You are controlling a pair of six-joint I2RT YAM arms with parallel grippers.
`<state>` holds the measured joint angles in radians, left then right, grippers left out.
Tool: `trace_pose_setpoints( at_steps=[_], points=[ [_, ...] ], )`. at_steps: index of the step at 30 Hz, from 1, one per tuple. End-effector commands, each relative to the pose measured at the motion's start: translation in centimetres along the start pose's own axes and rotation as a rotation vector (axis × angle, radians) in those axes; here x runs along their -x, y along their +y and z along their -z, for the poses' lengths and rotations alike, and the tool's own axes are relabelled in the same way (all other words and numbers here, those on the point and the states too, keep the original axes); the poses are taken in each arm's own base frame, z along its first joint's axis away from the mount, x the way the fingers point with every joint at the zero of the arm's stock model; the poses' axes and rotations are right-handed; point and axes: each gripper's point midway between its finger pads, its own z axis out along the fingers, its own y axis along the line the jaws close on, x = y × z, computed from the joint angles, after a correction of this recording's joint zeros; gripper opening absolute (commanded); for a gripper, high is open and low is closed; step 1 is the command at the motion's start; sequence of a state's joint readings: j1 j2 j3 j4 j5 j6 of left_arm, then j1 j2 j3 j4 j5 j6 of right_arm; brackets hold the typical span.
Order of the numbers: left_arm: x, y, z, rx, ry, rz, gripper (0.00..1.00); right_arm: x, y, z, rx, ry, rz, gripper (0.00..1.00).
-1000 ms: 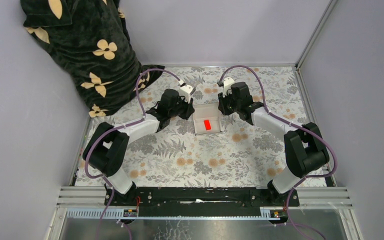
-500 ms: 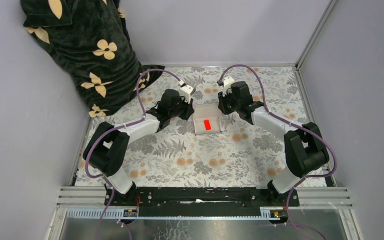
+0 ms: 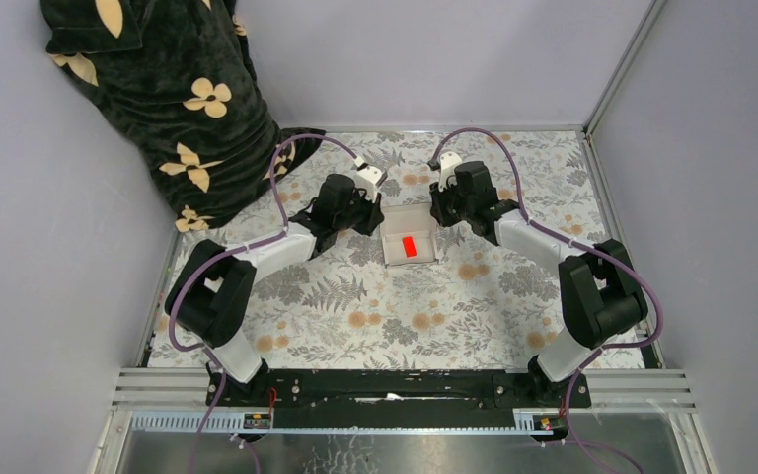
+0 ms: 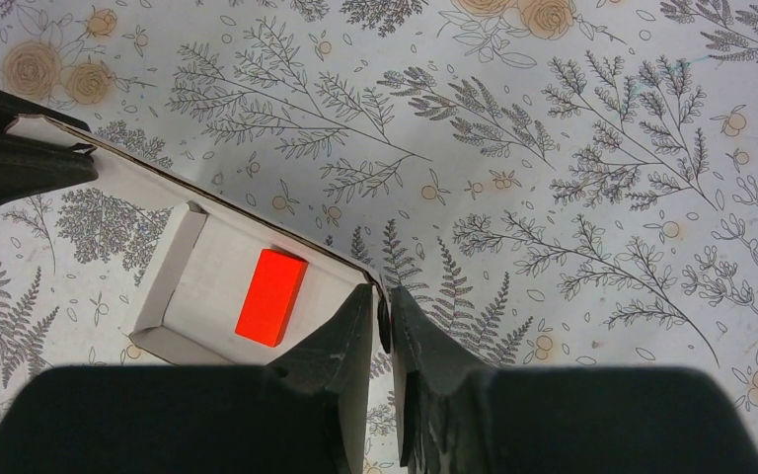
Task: Fold the paper box
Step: Close the paper box at the center of the board.
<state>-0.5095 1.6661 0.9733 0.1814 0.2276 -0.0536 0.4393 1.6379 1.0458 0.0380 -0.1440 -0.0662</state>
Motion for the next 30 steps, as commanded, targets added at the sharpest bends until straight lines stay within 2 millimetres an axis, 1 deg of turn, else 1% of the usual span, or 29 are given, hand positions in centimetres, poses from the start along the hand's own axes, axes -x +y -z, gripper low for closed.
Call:
trace_pose_setpoints(
  at_steps=[1, 10, 22, 27, 30],
  points=[
    [1.18, 0.33, -0.38, 0.007, -0.023, -0.007, 0.20, 2.28, 0.07, 0.04, 0.011, -0.062, 0.004, 0.19],
    [1.05, 0.22, -0.56, 0.001, -0.017, -0.004, 0.16, 2.46, 0.20, 0.08, 0.018, -0.064, 0.005, 0.10],
    [0.86, 0.40, -0.64, 0.015, -0.006, -0.003, 0.13, 2.13, 0.05, 0.05, 0.009, -0.054, 0.001, 0.06],
    [0.96, 0.46, -0.84, 0.032, -0.011, -0.002, 0.08, 2.05, -0.20, 0.07, -0.006, -0.052, -0.004, 0.04],
    [1.13, 0.42, -0.86, 0.039, -0.015, -0.001, 0.06, 2.09, -0.39, 0.11, -0.018, -0.053, -0.009, 0.02]
  ],
)
